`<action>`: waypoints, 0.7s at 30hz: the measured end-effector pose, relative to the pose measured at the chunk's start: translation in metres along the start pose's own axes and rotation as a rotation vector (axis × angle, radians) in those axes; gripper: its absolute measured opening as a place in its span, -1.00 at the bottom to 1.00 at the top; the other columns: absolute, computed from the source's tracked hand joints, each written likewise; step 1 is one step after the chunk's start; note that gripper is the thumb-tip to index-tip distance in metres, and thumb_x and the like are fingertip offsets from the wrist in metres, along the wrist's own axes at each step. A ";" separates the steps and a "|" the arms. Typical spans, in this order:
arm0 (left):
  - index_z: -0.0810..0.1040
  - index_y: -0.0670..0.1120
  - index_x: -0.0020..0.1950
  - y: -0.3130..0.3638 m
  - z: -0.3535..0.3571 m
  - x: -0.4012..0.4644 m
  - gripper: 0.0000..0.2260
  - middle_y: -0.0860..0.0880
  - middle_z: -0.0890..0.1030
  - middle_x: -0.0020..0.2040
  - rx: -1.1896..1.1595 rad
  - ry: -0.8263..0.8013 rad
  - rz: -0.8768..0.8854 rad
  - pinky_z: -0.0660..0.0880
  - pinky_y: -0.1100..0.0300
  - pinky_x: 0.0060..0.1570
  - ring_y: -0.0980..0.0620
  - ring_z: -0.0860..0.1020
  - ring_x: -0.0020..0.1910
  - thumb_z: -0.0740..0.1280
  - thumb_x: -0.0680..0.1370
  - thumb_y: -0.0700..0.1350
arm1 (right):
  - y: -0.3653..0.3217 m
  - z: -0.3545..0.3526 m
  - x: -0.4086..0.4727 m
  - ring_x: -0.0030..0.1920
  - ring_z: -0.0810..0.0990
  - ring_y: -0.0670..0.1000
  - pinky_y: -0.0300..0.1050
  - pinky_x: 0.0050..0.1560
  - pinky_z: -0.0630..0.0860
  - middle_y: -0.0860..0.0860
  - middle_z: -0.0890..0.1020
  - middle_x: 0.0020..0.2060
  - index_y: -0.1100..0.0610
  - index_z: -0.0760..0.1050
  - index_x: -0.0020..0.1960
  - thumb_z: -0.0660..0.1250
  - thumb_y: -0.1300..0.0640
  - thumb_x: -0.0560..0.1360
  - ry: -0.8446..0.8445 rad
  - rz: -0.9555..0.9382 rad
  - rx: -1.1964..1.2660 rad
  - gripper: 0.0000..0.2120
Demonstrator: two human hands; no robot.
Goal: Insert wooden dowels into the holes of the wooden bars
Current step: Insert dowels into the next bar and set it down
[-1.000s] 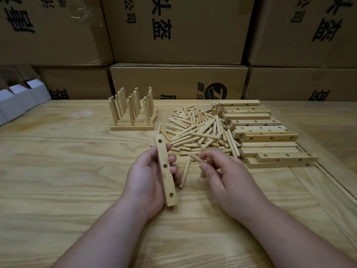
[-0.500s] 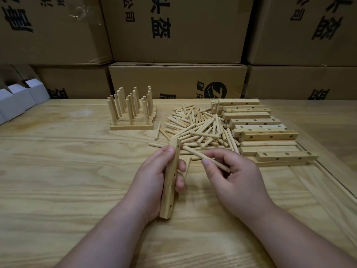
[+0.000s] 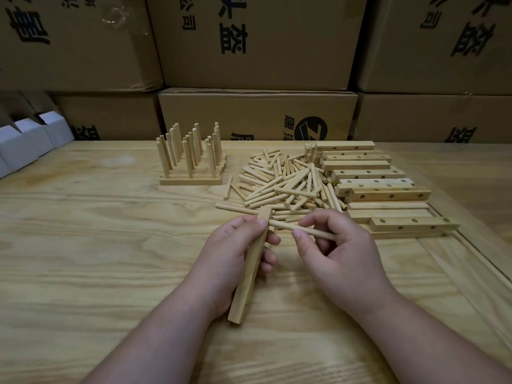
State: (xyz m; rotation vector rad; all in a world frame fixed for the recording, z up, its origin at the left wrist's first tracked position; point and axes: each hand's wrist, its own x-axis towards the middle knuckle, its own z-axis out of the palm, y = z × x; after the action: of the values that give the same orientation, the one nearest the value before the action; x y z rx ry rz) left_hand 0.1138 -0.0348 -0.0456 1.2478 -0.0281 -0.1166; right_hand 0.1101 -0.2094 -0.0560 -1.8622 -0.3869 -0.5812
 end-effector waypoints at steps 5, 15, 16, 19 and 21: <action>0.59 -0.20 -0.01 0.000 0.001 0.000 -0.86 -0.12 0.66 -0.22 0.012 0.016 -0.003 0.56 0.21 -0.39 0.03 0.59 -0.37 0.32 0.61 -0.13 | 0.001 -0.001 0.001 -0.33 0.50 -0.05 -0.26 -0.34 0.47 -0.12 0.59 -0.21 -0.14 0.54 -0.05 0.45 0.02 0.41 0.011 0.003 -0.025 -0.85; 0.60 -0.13 -0.10 0.003 0.001 -0.003 -0.89 -0.03 0.56 -0.31 0.007 0.037 -0.016 0.53 0.25 -0.41 0.08 0.51 -0.40 0.38 0.57 -0.11 | 0.001 -0.005 0.006 -0.11 0.60 -0.22 -0.51 -0.12 0.38 -0.20 0.62 -0.22 -0.08 0.64 -0.10 0.52 0.12 0.43 0.046 -0.084 -0.105 -0.87; 0.61 -0.13 -0.10 0.003 0.001 -0.003 -0.90 -0.04 0.56 -0.31 0.006 0.028 -0.015 0.51 0.25 -0.42 0.08 0.51 -0.41 0.38 0.57 -0.12 | 0.001 -0.005 0.006 -0.11 0.60 -0.22 -0.51 -0.12 0.39 -0.21 0.62 -0.23 -0.09 0.64 -0.10 0.51 0.09 0.44 0.047 -0.091 -0.114 -0.90; 0.62 -0.15 -0.07 0.004 0.000 -0.004 -0.87 -0.06 0.56 -0.30 0.020 0.004 -0.008 0.49 0.26 -0.45 0.07 0.49 -0.43 0.44 0.50 -0.09 | 0.000 -0.006 0.006 -0.12 0.61 -0.18 -0.47 -0.12 0.41 -0.16 0.65 -0.25 -0.12 0.65 -0.11 0.46 -0.01 0.48 0.028 -0.102 -0.136 -0.99; 0.63 -0.15 -0.04 0.004 0.000 -0.004 -0.75 -0.06 0.58 -0.29 0.019 -0.004 -0.012 0.50 0.25 -0.44 0.07 0.51 -0.42 0.47 0.39 -0.02 | 0.000 -0.007 0.006 -0.12 0.62 -0.15 -0.42 -0.11 0.44 -0.13 0.65 -0.25 -0.12 0.65 -0.12 0.42 -0.03 0.48 0.020 -0.103 -0.134 -0.96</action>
State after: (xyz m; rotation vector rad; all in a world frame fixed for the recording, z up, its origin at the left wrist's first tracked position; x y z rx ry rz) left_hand 0.1103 -0.0328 -0.0420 1.2667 -0.0249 -0.1291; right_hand 0.1135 -0.2162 -0.0503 -1.9715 -0.4422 -0.7098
